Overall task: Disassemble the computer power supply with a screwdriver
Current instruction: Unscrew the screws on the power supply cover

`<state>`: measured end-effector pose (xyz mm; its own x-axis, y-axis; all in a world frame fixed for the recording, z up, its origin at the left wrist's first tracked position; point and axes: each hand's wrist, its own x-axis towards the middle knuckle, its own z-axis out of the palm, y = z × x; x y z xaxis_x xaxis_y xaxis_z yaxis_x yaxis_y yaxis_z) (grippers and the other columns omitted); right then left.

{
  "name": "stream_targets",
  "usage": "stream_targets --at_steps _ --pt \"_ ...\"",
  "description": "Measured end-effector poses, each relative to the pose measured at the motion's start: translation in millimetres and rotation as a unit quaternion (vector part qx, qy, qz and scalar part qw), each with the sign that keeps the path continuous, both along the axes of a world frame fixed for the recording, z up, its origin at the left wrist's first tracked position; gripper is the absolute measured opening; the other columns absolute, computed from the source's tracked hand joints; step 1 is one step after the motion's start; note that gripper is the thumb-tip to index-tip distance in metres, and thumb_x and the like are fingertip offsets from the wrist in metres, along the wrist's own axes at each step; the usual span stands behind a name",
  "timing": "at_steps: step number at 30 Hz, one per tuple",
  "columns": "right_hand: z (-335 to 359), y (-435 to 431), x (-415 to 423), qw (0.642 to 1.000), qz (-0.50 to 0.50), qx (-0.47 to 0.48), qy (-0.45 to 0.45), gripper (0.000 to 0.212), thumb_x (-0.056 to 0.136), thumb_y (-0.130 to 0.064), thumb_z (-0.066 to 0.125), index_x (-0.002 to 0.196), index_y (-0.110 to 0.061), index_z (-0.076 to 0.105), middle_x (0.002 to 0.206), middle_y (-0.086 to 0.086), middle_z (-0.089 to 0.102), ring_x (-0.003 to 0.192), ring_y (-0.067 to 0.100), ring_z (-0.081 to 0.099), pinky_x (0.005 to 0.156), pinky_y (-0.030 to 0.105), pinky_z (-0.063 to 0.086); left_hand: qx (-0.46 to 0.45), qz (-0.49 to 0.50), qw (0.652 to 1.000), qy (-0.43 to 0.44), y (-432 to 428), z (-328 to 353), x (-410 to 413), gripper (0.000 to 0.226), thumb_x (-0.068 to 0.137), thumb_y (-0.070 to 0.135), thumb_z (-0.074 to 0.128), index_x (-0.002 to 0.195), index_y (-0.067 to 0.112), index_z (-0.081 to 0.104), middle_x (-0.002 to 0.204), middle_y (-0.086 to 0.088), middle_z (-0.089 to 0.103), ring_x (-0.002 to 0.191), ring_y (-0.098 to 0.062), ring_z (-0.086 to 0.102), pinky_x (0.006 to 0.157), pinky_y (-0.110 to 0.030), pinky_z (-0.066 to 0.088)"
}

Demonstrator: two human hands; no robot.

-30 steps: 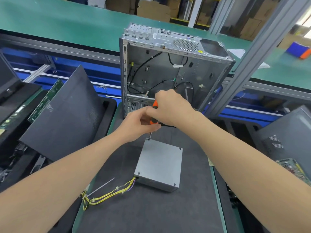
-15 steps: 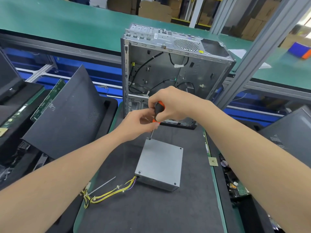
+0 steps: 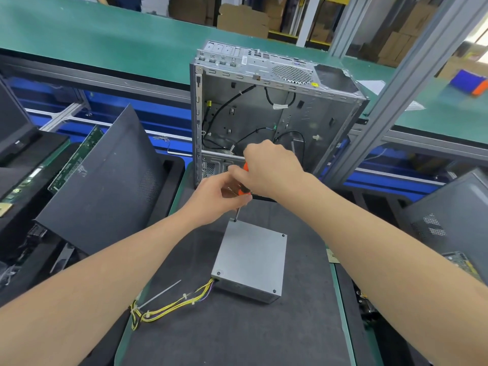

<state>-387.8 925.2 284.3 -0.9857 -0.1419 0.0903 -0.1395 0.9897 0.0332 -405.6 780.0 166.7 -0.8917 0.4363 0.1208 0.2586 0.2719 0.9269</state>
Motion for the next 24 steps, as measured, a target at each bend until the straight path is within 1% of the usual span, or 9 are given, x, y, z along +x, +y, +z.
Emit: stream_targets --at_steps 2,4,7,11,13,16,18,21,24 --pt "0.1 2.9 -4.0 0.999 0.014 -0.035 -0.026 0.041 0.094 -0.047 0.06 0.072 -0.017 0.042 0.073 0.002 0.043 0.073 0.033 0.052 0.056 0.032 0.034 -0.004 -0.014 1.0 0.007 -1.8 0.3 -1.2 0.024 0.084 0.036 0.08 0.107 0.036 0.073 0.096 0.009 0.078 0.09 -0.013 0.076 0.093 -0.039 0.06" --pt "3.1 6.1 -5.1 0.996 0.04 -0.066 -0.052 0.028 0.09 -0.041 0.065 0.086 -0.014 0.056 0.082 0.004 0.055 0.077 0.033 0.058 0.054 0.031 0.037 -0.018 -0.036 0.999 0.005 -6.2 -2.4 -2.7 0.029 0.087 0.023 0.08 0.113 0.036 0.073 0.098 0.009 0.078 0.095 -0.009 0.075 0.096 -0.028 0.056" --pt "8.2 11.2 -2.8 0.986 0.079 -0.117 -0.092 0.016 0.083 -0.028 0.07 0.088 -0.018 0.059 0.082 -0.004 0.063 0.081 0.027 0.061 0.063 0.036 0.051 -0.094 -0.046 0.995 -0.001 -12.8 -16.0 -2.1 0.034 0.086 0.01 0.074 0.114 0.03 0.075 0.101 0.012 0.077 0.097 -0.002 0.072 0.09 -0.021 0.057" --pt "11.9 14.2 1.3 0.978 0.114 -0.13 -0.113 0.014 0.077 -0.019 0.07 0.089 -0.018 0.062 0.079 -0.009 0.063 0.083 0.02 0.057 0.071 0.04 0.056 -0.205 -0.052 0.977 0.034 -13.4 -41.6 1.2 0.016 0.088 0.021 0.079 0.104 0.024 0.078 0.101 0.014 0.072 0.092 -0.002 0.068 0.089 -0.025 0.058" --pt "10.7 15.0 2.0 0.978 0.124 -0.132 -0.107 0.014 0.08 -0.02 0.07 0.091 -0.016 0.063 0.082 -0.008 0.064 0.084 0.02 0.056 0.072 0.04 0.056 -0.206 -0.038 0.977 0.049 -11.7 -49.4 1.8 0.008 0.09 0.025 0.079 0.095 0.03 0.077 0.096 0.016 0.071 0.088 0.001 0.066 0.083 -0.02 0.055" --pt "9.3 16.9 2.5 0.977 0.122 -0.143 -0.097 0.013 0.08 -0.022 0.07 0.09 -0.018 0.063 0.08 -0.01 0.063 0.084 0.019 0.057 0.072 0.04 0.057 -0.209 -0.03 0.975 0.073 -9.4 -53.3 -0.6 0.009 0.093 0.027 0.077 0.092 0.035 0.073 0.094 0.018 0.071 0.086 0.003 0.064 0.077 -0.01 0.047" --pt "10.3 18.6 1.9 0.978 0.121 -0.144 -0.09 0.013 0.079 -0.023 0.07 0.088 -0.019 0.062 0.078 -0.011 0.061 0.08 0.016 0.055 0.069 0.038 0.056 -0.23 -0.045 0.968 0.089 -8.7 -53.9 -2.8 0.009 0.096 0.029 0.074 0.092 0.036 0.069 0.096 0.017 0.069 0.088 0.001 0.063 0.077 -0.01 0.045" --pt "13.3 20.6 2.1 0.978 0.119 -0.147 -0.085 0.013 0.078 -0.024 0.07 0.087 -0.02 0.061 0.076 -0.012 0.06 0.077 0.011 0.053 0.066 0.035 0.052 -0.264 -0.067 0.957 0.101 -7.2 -53.8 -5.7 0.005 0.1 0.031 0.069 0.097 0.034 0.065 0.102 0.015 0.065 0.092 -0.004 0.061 0.082 -0.019 0.048" --pt "14.7 22.2 3.1 0.979 0.115 -0.15 -0.082 0.013 0.078 -0.024 0.071 0.085 -0.02 0.061 0.073 -0.013 0.059 0.074 0.006 0.052 0.062 0.032 0.047 -0.275 -0.08 0.951 0.112 -7.1 -52.6 -6.6 0.004 0.101 0.031 0.066 0.101 0.032 0.063 0.103 0.014 0.062 0.092 -0.005 0.06 0.082 -0.021 0.048"
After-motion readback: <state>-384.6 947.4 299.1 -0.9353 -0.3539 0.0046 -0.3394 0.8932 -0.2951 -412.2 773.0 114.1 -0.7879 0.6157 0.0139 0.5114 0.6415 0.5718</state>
